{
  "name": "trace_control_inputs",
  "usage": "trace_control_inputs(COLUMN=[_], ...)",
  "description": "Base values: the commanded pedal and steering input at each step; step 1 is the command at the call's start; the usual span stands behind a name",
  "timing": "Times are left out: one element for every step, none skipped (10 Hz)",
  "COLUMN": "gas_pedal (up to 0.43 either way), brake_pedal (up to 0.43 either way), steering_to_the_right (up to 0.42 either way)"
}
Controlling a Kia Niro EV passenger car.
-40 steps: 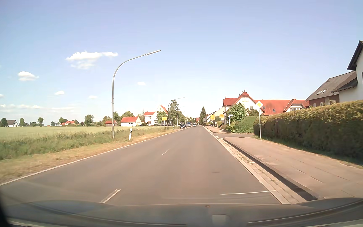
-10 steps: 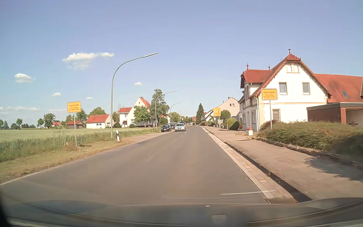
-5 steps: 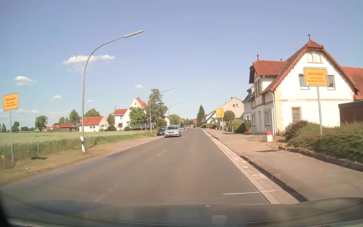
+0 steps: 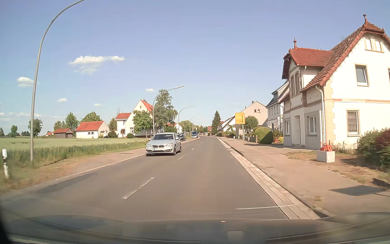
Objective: Follow the waypoints while adhering to traffic rules and regulations
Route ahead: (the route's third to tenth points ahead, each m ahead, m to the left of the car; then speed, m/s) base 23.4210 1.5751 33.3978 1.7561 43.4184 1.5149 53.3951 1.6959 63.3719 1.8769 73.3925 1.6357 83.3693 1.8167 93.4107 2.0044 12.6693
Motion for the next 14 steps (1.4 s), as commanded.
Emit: trace_control_inputs(gas_pedal=[0.15,0.15,0.15,0.15,0.15,0.15,0.15,0.15,0.15,0.157,0.157,0.157,0.169,0.169], brake_pedal=[0.006,0.006,0.006,0.006,0.006,0.006,0.006,0.006,0.006,0.006,0.006,0.006,0.006,0.006], steering_to_the_right=[0.0,0.001,0.001,0.001,0.001,0.001,0.001,0.001,0.0,0.002,0.002,0.002,0.002,0.002])
